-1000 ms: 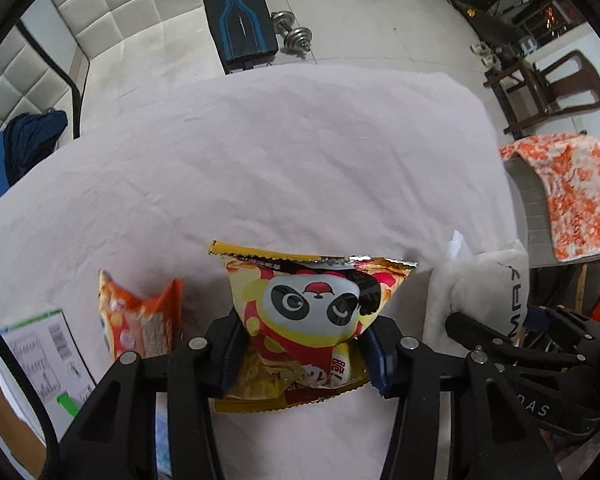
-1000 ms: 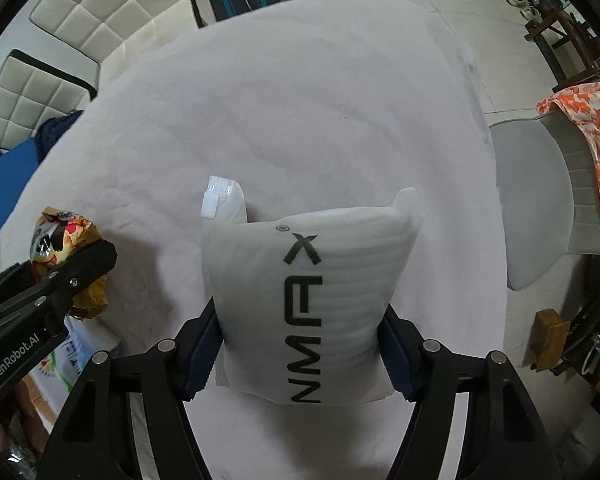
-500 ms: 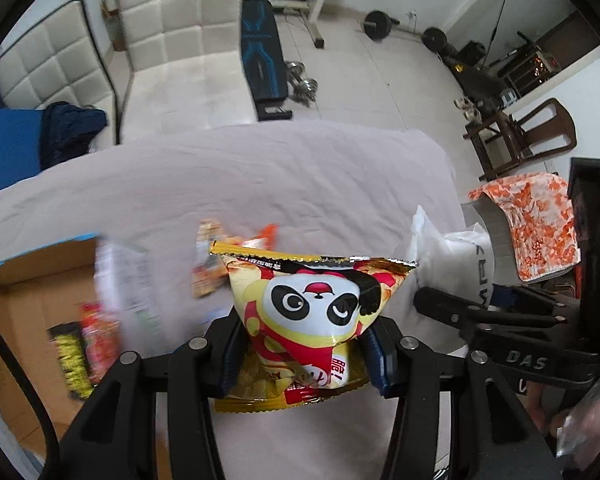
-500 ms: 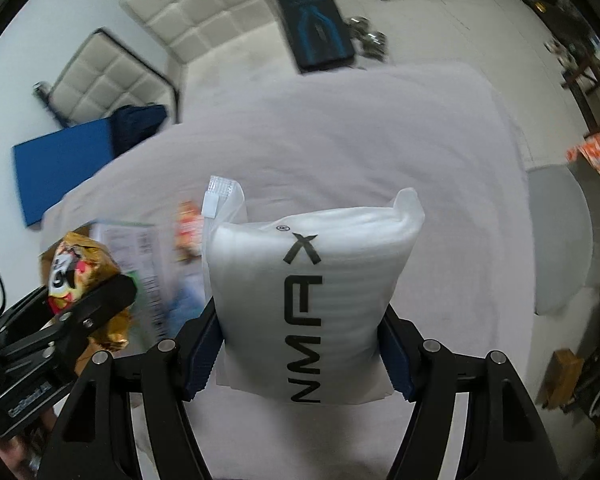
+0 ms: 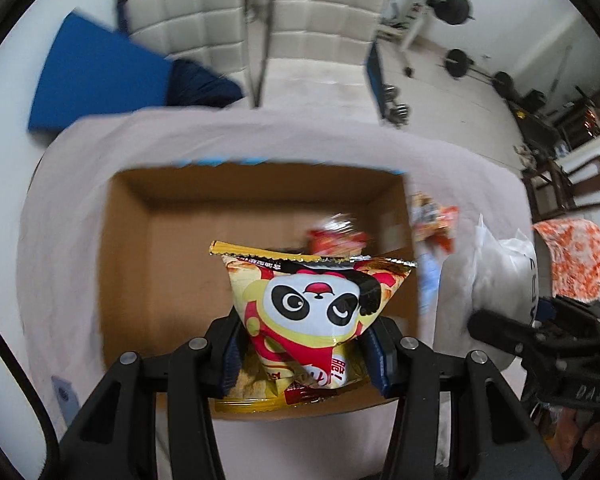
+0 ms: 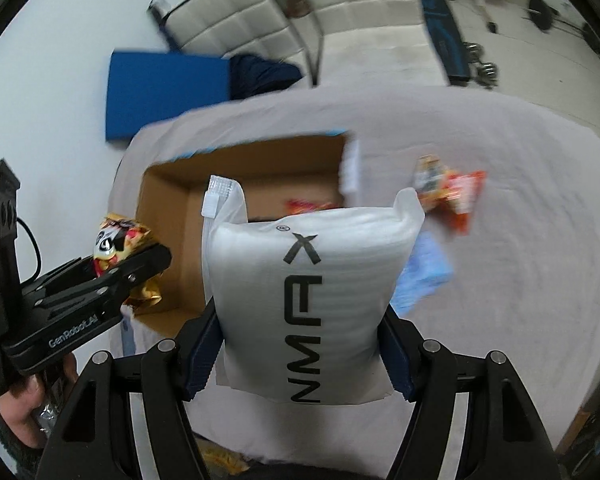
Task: Organize soft objects
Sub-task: 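Carry both bags into the box and open both grippers to release them, then move both tools back over the remaining snacks on the table, then grasp the orange snack bag with the right gripper while the left grasps the blue wipes pack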
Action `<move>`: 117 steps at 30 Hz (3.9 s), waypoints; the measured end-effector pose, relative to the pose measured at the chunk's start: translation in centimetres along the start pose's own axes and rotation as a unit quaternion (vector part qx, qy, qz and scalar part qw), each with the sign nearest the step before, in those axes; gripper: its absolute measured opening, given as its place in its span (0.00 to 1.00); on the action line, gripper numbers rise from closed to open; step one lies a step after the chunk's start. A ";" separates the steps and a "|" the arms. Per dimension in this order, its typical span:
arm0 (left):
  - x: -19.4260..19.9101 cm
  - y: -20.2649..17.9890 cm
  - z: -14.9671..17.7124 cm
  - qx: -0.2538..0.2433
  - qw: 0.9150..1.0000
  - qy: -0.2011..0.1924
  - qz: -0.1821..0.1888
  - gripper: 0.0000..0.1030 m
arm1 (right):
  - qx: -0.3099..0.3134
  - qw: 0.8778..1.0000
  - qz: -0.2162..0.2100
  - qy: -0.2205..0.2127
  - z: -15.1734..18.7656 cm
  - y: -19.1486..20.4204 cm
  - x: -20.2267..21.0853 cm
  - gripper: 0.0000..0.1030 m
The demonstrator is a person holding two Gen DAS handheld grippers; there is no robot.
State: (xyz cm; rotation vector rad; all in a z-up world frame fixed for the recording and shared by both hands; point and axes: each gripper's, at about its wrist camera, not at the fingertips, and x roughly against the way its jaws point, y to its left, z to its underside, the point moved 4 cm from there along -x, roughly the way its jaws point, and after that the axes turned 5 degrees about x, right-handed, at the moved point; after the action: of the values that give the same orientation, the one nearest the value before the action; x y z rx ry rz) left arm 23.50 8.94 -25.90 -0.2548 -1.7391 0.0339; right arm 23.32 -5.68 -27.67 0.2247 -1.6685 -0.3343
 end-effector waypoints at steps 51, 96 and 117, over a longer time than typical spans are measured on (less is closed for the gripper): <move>3.7 7.4 6.2 0.060 0.994 -0.044 -0.076 0.97 | 0.012 0.995 0.097 0.029 6.2 4.9 -2.8 1.00; -5.9 -2.3 -2.7 0.013 0.994 -0.020 -0.105 0.97 | -0.202 0.972 0.071 0.093 -7.6 -22.6 -14.3 0.59; -25.4 -24.2 1.1 -0.347 0.875 0.303 -0.146 0.97 | -0.247 0.958 0.126 0.069 8.1 -37.9 -2.9 0.58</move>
State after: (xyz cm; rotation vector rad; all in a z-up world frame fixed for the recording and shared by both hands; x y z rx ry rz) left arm 22.90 -19.35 -46.69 -0.4637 -1.0800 -0.8271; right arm 13.89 -39.53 -44.37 -0.3285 -1.4045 -0.5170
